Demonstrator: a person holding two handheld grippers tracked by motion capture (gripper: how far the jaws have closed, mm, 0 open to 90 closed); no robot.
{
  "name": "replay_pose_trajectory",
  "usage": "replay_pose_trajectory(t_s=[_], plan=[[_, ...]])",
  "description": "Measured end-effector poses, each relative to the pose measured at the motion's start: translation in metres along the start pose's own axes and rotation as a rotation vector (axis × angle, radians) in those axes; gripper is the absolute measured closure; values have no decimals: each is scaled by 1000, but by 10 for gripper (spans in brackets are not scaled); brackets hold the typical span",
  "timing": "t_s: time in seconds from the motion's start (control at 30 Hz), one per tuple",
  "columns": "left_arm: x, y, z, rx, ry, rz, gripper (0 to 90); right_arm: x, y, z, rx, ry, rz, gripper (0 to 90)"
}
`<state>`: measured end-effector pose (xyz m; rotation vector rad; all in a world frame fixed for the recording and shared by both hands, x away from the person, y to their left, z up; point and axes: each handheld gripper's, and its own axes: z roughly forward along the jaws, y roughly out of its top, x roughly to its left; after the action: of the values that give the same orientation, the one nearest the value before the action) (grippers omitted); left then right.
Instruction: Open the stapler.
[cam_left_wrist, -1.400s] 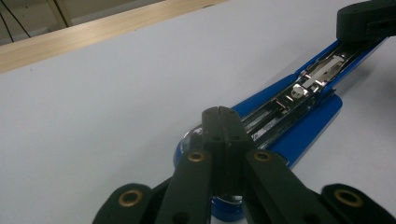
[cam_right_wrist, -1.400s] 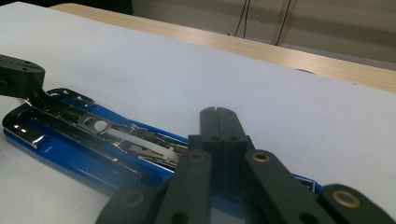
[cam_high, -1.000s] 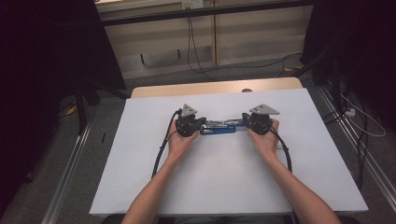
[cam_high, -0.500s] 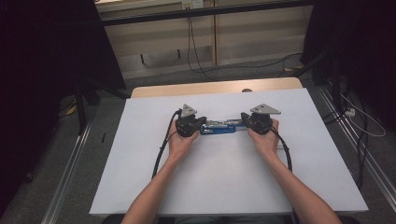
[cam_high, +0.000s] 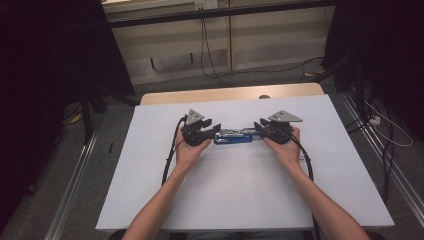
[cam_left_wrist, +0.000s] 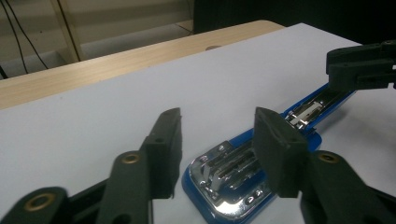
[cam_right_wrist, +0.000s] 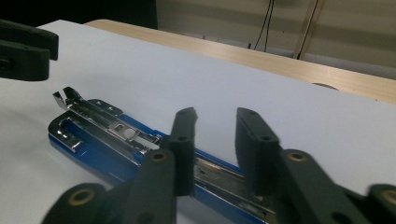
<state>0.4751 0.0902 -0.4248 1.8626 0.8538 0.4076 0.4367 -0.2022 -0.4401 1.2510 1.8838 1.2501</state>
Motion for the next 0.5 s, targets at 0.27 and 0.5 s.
replay_pose_trajectory(t_s=[0.27, 0.5], plan=[[0, -3, -12, 36, 40, -24, 244, 1, 1, -3, 14, -20, 16, 315], [4, -5, -27, 17, 72, -14, 86, 3, 1, -6, 10, -21, 10, 146]])
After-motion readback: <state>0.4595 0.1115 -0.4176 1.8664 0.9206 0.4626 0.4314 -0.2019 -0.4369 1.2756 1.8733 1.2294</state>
